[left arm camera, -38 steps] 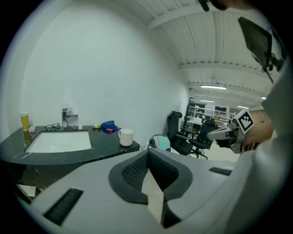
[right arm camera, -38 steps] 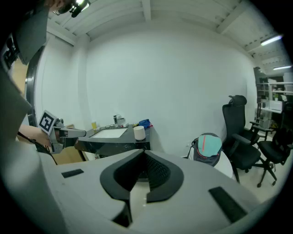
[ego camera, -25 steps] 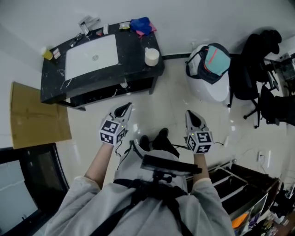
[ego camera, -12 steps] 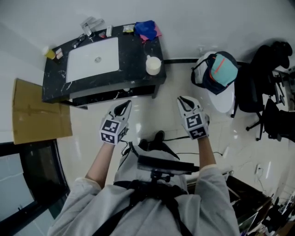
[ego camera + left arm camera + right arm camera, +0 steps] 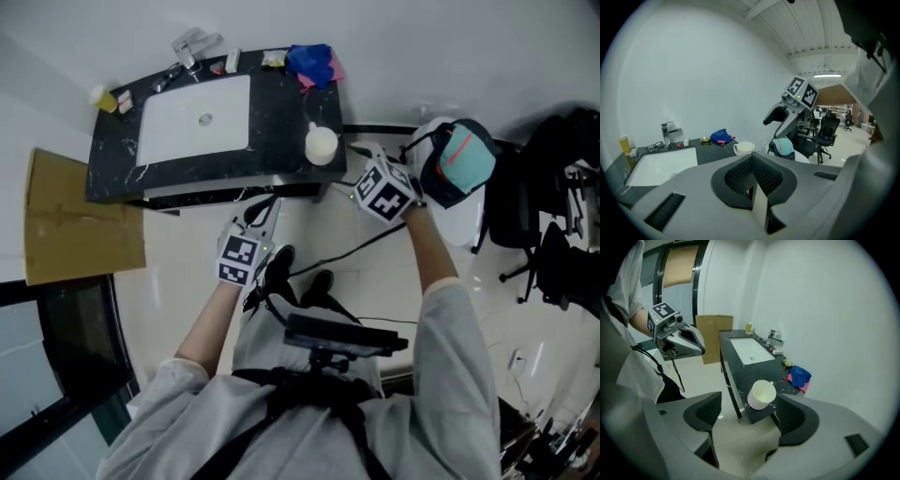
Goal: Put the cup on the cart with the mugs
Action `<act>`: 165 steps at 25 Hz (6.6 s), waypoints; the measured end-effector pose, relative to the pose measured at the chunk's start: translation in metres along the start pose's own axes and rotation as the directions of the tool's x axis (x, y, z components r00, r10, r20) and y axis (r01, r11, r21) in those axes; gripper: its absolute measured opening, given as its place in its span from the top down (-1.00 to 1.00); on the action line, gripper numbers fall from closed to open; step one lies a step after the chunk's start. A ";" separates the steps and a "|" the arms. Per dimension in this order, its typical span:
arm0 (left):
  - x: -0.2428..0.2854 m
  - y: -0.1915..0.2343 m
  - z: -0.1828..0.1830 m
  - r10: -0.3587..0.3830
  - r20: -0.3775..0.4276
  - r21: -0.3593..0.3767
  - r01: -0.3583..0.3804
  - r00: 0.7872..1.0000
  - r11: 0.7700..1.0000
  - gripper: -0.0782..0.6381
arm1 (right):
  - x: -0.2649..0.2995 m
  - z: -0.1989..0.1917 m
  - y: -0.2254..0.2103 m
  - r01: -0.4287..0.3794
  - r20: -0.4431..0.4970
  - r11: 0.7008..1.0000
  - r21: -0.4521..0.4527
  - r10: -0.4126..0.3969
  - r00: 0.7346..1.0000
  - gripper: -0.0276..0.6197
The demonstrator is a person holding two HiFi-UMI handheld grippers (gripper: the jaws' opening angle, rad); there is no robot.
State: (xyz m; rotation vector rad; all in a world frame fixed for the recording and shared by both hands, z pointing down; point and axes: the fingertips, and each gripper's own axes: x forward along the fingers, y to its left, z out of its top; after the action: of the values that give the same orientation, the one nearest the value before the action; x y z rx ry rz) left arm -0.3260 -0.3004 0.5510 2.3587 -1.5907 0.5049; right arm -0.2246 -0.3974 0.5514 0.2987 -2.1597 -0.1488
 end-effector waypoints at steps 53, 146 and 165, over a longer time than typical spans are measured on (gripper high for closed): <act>0.121 0.081 -0.012 0.009 -0.056 0.008 -0.009 0.998 1.000 0.77 | 0.146 -0.022 -0.031 -0.276 -0.487 0.945 -0.178 0.159 0.859 -0.49; -0.203 -0.838 0.010 -0.811 -0.474 0.407 0.732 -0.342 -0.547 0.77 | -0.580 -0.387 0.541 0.455 -0.836 -0.779 0.432 -0.535 -0.120 -0.49; -0.390 -0.922 -0.023 -0.380 -0.556 0.225 0.306 -0.739 -0.925 0.77 | -0.657 -0.333 0.688 0.281 -0.942 -0.956 -0.082 -0.017 -0.335 -0.49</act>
State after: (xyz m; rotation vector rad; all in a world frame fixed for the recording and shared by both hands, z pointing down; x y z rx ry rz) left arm 0.3931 0.3795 0.3952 2.3733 2.3486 0.1225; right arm 0.3007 0.4434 0.3704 3.0587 0.1116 0.4197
